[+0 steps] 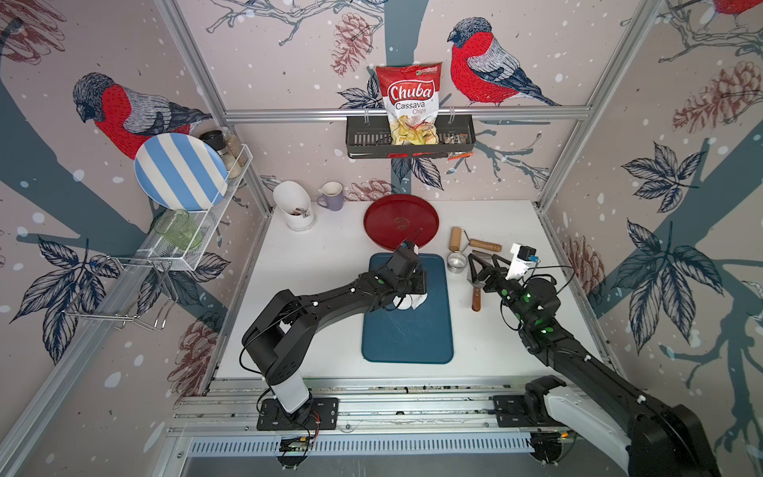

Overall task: Roll out the dumpling wrappers from the dough
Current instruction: Remove the dumpling wrapper from the work surface.

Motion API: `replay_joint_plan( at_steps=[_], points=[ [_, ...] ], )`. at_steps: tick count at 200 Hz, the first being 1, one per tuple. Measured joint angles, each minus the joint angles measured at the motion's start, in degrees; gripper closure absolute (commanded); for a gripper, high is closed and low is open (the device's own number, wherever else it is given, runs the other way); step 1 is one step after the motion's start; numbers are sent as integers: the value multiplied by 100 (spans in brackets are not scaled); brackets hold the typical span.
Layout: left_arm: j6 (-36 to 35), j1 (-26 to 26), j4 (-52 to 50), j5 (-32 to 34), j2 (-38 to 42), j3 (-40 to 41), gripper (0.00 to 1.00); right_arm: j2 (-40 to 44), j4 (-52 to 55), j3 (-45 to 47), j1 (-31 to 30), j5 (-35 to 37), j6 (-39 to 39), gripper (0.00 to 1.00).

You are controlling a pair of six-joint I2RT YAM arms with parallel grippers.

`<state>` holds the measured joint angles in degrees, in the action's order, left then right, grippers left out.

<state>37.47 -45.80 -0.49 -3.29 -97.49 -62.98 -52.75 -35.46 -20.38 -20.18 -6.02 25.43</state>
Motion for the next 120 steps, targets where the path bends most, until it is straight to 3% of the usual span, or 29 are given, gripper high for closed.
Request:
replay_joint_plan(
  at_steps=[120],
  points=[
    [-39,-79,-20,-9,-103,-264,95,105,0,26,4,66,0,0]
  ],
)
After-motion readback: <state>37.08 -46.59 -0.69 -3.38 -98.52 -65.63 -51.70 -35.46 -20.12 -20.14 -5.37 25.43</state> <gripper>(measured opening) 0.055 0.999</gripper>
